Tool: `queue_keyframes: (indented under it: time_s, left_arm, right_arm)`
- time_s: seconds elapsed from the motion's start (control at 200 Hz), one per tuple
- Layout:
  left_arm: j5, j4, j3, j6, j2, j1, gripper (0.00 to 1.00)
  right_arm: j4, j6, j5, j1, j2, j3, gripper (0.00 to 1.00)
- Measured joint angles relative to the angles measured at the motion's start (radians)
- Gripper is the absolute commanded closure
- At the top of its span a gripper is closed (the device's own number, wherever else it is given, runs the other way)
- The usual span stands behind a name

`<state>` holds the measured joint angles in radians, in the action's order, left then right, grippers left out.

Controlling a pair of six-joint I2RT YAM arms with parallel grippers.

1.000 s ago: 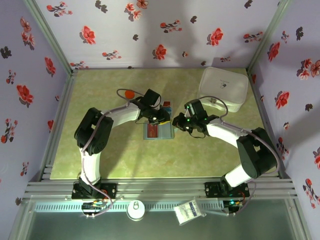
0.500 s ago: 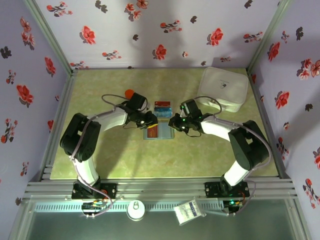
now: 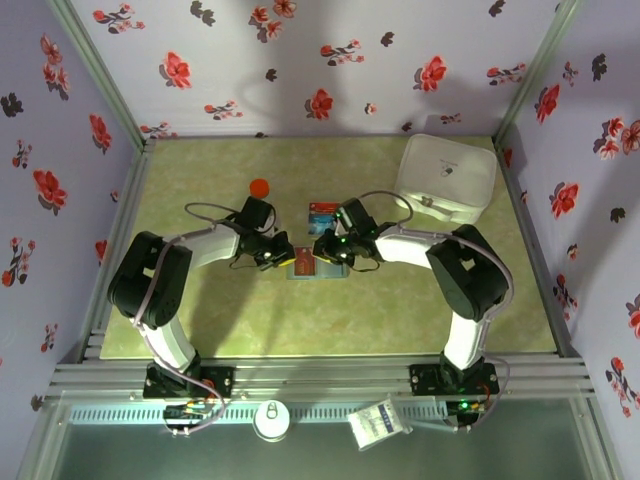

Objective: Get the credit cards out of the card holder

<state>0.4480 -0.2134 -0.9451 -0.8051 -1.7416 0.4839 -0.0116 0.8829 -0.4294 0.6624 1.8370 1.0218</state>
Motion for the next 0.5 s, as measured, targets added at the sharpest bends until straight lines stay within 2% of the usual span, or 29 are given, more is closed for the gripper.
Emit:
queue_keyframes:
  time_s: [0.5]
  left_arm:
    - [0.018,0.048,0.000,0.000,-0.015,-0.006,1.00]
  right_arm:
    - [0.004,0.011,-0.024,0.012,0.061,0.043,0.81]
